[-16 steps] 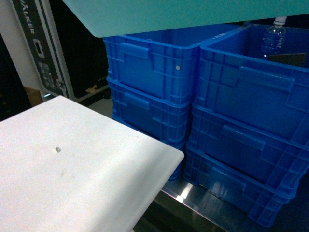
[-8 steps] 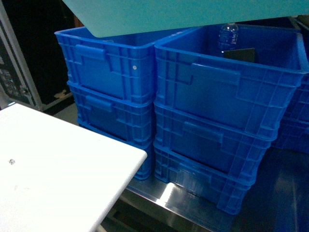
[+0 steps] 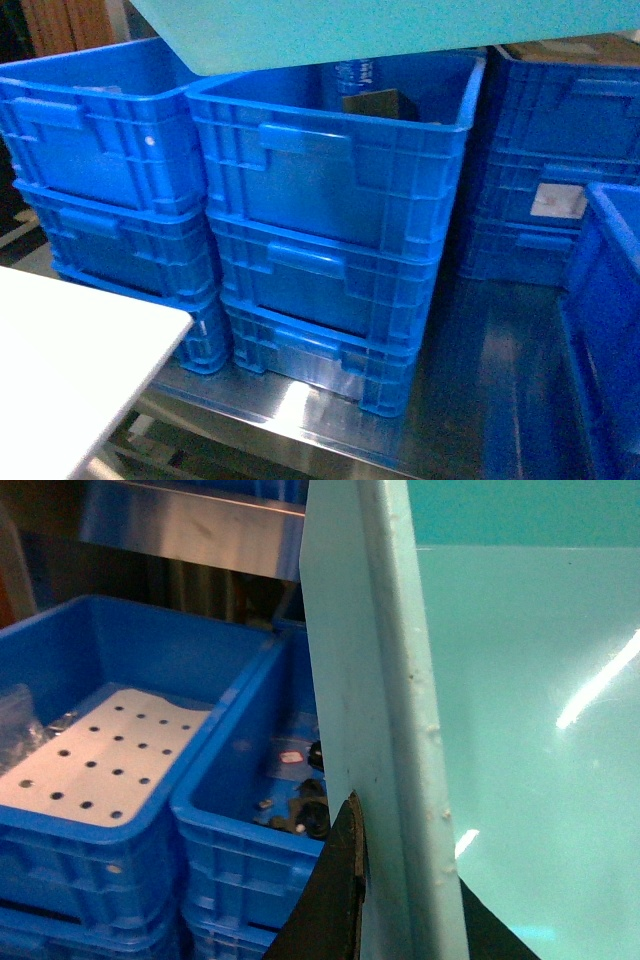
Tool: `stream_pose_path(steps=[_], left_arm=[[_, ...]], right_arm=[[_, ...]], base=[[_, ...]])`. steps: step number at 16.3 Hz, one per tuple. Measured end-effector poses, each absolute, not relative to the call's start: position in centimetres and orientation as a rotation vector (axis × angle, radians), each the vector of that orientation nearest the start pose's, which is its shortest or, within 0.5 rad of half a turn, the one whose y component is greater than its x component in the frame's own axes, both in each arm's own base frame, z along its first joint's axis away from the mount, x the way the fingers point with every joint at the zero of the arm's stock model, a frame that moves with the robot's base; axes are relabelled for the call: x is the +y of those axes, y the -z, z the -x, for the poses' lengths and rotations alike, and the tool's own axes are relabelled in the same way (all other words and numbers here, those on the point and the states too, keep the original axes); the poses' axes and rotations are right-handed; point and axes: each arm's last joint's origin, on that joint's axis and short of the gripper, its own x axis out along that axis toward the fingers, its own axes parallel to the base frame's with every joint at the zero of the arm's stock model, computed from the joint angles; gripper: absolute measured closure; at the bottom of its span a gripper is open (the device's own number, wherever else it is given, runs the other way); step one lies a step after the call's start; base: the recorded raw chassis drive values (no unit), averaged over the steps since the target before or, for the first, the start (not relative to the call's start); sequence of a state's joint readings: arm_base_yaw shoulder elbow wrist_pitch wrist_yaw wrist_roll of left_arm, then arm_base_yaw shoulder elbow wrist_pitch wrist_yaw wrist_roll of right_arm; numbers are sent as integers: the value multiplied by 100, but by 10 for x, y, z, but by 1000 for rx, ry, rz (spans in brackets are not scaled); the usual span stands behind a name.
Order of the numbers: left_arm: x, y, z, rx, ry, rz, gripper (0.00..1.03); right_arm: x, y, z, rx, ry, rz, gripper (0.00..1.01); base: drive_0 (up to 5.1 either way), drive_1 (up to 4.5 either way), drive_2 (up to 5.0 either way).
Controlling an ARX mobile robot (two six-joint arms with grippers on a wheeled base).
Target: Stack blue boxes stably on right
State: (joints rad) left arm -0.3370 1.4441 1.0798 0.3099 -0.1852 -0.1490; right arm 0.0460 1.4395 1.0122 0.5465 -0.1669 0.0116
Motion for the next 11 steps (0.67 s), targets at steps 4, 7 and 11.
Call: stream_pose_path(steps=[4, 7, 11], left_arm=[[-105, -328, -316, 67, 146, 134, 98], [-105, -329, -316, 67, 147, 134, 98], [-107, -329, -316, 65, 150, 134, 98]], right_arm=[[20, -330, -328, -116, -213, -4, 95], [20, -329, -328, -115, -213, -4, 95], [18, -329, -328, -115, -207, -4, 95]], base=[[288, -571, -207], [299, -560, -197], [358, -501, -139]])
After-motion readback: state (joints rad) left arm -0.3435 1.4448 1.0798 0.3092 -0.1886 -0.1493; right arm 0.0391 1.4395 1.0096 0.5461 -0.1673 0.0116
